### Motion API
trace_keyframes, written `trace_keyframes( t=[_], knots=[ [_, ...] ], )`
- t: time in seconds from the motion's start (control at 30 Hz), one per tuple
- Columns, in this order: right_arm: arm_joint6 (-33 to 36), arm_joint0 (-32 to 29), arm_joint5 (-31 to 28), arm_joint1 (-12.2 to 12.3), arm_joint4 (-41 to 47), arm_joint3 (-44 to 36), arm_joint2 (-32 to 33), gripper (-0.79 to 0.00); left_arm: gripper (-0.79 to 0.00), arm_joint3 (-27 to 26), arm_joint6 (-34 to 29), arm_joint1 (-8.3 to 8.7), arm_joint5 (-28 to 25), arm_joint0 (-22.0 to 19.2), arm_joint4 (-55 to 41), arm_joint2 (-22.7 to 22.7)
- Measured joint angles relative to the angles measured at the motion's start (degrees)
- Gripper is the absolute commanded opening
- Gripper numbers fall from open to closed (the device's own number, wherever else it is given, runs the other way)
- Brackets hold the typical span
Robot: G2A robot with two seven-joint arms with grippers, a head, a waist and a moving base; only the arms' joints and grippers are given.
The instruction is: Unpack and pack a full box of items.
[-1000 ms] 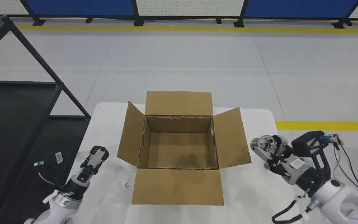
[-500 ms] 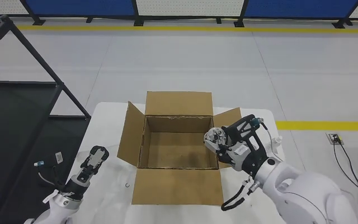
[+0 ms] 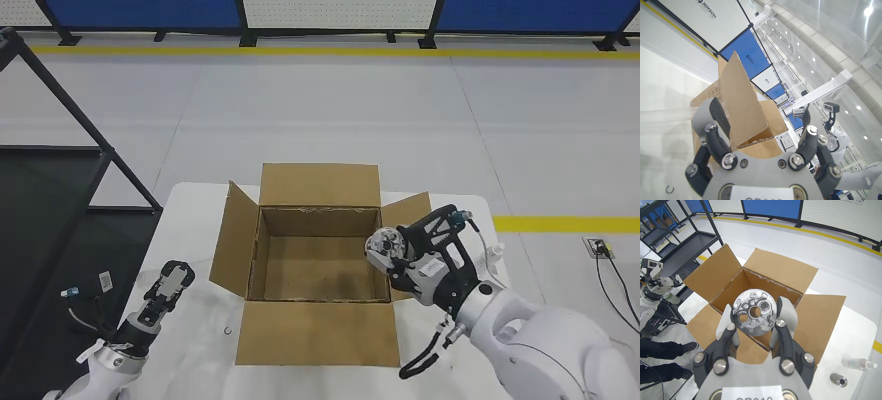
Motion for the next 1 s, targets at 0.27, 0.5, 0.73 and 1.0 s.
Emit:
trace_keyframes(
  t=[0.27,0.5,0.73,1.0],
  knots=[
    [-3.2,9.6,-2.6,-1.9,1.6,12.3,-10.5,-0.785,0.000,0.0,0.0,0.00,0.0,0.0,0.0,0.0],
    [-3.9,27.4,-2.8,-7.0,5.8,31.7,-27.1,-0.785,0.000,0.0,0.0,0.00,0.0,0.0,0.0,0.0],
    [-8.8,38.5,-3.1,-13.7,11.2,51.6,-39.3,-0.785,0.000,0.0,0.0,0.00,0.0,0.0,0.0,0.0],
    [-12.3,43.6,-0.6,-20.6,13.3,67.4,-47.1,-0.785,0.000,0.0,0.0,0.00,0.0,0.0,0.0,0.0]
  ],
)
